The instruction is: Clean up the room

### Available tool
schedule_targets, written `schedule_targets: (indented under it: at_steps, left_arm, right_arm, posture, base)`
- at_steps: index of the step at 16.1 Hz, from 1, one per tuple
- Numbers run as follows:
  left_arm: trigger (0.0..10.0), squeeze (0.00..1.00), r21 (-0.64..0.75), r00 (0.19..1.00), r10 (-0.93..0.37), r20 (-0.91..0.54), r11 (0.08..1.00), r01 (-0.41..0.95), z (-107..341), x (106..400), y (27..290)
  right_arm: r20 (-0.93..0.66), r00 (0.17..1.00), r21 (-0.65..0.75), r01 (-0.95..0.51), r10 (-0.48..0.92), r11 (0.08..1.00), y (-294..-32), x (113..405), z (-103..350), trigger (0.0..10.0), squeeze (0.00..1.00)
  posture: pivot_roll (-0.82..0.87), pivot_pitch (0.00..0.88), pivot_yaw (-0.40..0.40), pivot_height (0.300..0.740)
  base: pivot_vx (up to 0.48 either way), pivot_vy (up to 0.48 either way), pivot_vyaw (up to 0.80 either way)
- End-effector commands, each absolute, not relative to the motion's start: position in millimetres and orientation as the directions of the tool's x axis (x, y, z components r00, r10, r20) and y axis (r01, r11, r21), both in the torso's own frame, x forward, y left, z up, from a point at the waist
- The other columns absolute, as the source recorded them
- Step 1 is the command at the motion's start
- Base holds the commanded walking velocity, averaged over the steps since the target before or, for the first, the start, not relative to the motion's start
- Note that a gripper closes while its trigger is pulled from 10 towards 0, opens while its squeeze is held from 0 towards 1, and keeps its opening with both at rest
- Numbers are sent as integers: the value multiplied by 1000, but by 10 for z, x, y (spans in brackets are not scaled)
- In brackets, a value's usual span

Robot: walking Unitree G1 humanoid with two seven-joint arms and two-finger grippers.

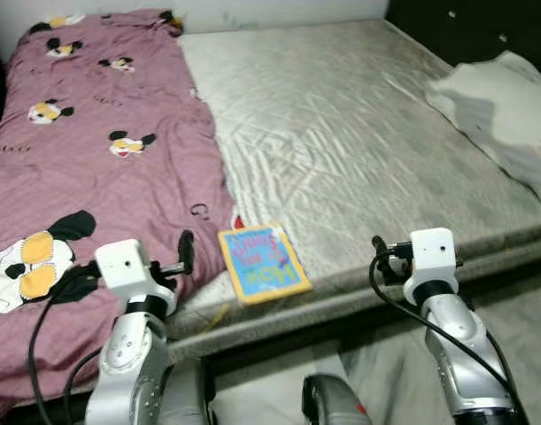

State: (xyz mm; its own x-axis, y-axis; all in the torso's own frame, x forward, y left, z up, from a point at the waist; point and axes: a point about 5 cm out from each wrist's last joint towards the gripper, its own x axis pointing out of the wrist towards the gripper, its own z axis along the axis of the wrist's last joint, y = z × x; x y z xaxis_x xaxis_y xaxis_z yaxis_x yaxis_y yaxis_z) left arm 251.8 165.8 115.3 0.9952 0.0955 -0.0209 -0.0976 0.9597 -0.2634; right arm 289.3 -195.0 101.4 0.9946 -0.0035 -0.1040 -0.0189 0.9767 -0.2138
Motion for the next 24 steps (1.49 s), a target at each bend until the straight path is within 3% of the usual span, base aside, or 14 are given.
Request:
schedule_targets:
  at_steps: [1, 4, 11, 16, 24]
  left_arm:
    - [10000, 0, -266, 992, 111, -54, 956, -121, 1113, 2507, 1687]
    - [10000, 0, -277, 990, 125, -67, 951, -139, 1090, 2504, 1679]
    - [10000, 0, -274, 983, 163, -87, 945, -181, 1045, 2712, 1742]
    - [10000, 0, -326, 972, 186, -146, 918, -225, 950, 2777, 1802]
    - [10000, 0, -357, 976, 186, -111, 909, -214, 981, 2846, 1802]
  right_arm:
    - [-95, 995, -211, -41, 21, 977, -1889, 2913, 1031, 10000, 0]
    - [-98, 995, -221, -35, 14, 975, -1910, 2905, 1012, 10000, 0]
    - [-92, 996, -228, -34, 14, 973, -1932, 2910, 1033, 10000, 0]
    - [-88, 996, -234, -20, -1, 972, -2009, 2892, 1045, 10000, 0]
    - [-94, 995, -248, -12, -12, 969, -2050, 2831, 1038, 10000, 0]
  posture:
    - [-60, 151, -46, 627]
    - [-64, 155, -46, 627]
    - [-81, 151, -60, 547]
    - [-92, 152, -63, 547]
    - [-107, 157, -62, 547]
  base:
    - [0, 0, 0]
    - [0, 0, 0]
    - [0, 0, 0]
    - [0, 0, 0]
    - [86, 0, 0]
